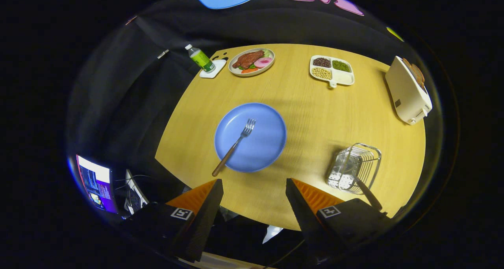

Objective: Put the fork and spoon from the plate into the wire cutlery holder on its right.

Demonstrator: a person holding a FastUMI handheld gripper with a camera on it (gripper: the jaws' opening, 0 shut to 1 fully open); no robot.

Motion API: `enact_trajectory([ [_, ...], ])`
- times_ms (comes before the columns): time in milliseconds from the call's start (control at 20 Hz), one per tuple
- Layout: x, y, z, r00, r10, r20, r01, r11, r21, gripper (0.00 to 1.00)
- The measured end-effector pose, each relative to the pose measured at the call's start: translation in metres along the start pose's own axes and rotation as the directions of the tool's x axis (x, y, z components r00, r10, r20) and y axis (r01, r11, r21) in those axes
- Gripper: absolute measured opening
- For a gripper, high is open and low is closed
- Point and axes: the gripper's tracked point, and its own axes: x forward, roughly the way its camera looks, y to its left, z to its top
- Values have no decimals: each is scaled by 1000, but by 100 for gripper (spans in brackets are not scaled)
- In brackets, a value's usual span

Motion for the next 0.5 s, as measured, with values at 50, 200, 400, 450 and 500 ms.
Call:
enact_trajectory([
  [50, 11, 8, 2, 1000, 4, 0, -4, 1000, 8, 99],
  [200, 46, 28, 5, 1000, 14, -19, -13, 999, 37, 99],
  [400, 93, 37, 2, 998, -11, -64, 15, 998, 62, 99],
  [450, 105, 37, 2, 997, -21, -74, 26, 997, 74, 99],
  [500, 115, 37, 2, 996, -29, -80, 37, 995, 93, 100],
])
